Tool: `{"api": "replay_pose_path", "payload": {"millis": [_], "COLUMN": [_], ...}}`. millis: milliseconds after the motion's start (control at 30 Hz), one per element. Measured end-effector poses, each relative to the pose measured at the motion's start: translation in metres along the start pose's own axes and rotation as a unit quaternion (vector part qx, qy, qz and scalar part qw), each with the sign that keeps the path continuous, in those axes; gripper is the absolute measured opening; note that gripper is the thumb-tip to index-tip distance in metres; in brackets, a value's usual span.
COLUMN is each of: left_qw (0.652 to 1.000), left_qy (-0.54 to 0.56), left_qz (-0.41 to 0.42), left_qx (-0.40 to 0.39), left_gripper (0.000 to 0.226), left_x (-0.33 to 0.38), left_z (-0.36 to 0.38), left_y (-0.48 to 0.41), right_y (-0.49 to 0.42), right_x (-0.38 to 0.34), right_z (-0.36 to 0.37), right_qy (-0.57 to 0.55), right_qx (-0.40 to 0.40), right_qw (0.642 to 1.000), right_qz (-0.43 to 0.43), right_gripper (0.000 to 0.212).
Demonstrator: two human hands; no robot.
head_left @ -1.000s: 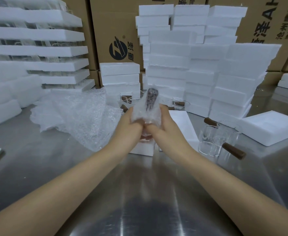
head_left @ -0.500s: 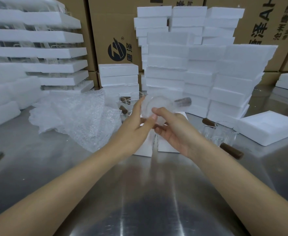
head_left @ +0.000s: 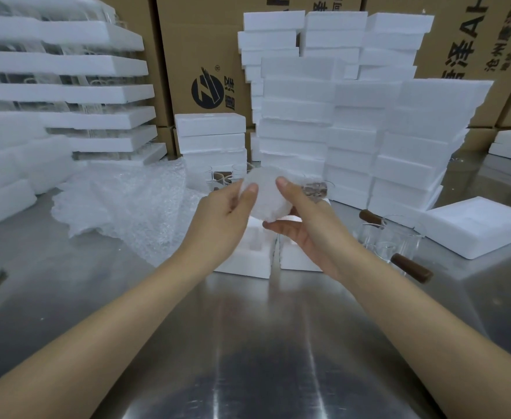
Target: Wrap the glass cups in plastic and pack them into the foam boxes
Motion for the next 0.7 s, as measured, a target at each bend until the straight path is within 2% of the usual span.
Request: {"api": "replay_pose_path", "payload": {"millis": [133, 167, 267, 367, 467, 567, 600, 700], "left_qw": [1.0, 1.0, 0.999, 0.996, 0.987, 0.981, 0.982, 0.985], "left_qy": [0.001, 0.0, 0.026, -0.006, 0.02, 0.042, 0.033, -0.009], "left_qz": [0.018, 0.019, -0.025, -0.076, -0.133, -0.156, -0.155, -0.147], "left_qx": [-0.024, -0.019, 0.017, 0.048, 0.088, 0.107, 0.103, 0.085], "left_gripper": [0.04, 0.034, 0.026, 0.024, 0.026, 0.027, 0.025, 0.024], "left_x": [0.006, 0.005, -0.002, -0.015, -0.028, -0.033, -0.033, -0.03], "left_z": [0.009, 0.009, 0.001, -0.014, -0.026, -0.034, -0.036, -0.042], "left_y": [0.004, 0.004, 0.0, -0.004, -0.006, -0.008, -0.009, -0.009], "right_y": [-0.002, -0.002, -0.004, -0.003, -0.006, -0.01, -0.01, -0.009], "right_x": [0.002, 0.001, -0.001, 0.0, 0.004, 0.007, 0.009, 0.011], "right_z": [-0.002, -0.002, -0.004, -0.003, -0.004, -0.014, -0.016, -0.014], "right_qy": [-0.061, -0.055, 0.039, 0.174, 0.336, 0.542, 0.567, 0.57], "right_qx": [-0.015, -0.019, 0.022, 0.039, 0.026, 0.097, 0.102, 0.084], "right_qw": [0.998, 0.998, 0.998, 0.981, 0.937, 0.829, 0.812, 0.814], "right_qz": [0.001, -0.005, -0.044, -0.073, -0.09, -0.103, -0.095, -0.076], "right_gripper": [0.036, 0.038, 0.032, 0.024, 0.028, 0.041, 0.043, 0.037]}}
Point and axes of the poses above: each hand's wrist, its own y-axis away from the middle knuckle, its own z-axis out of the palm, x = y × z, the point moved 4 cm from there along -y, towards the middle knuckle, and after that the axes turned 15 degrees about z, right-handed, at the moved point
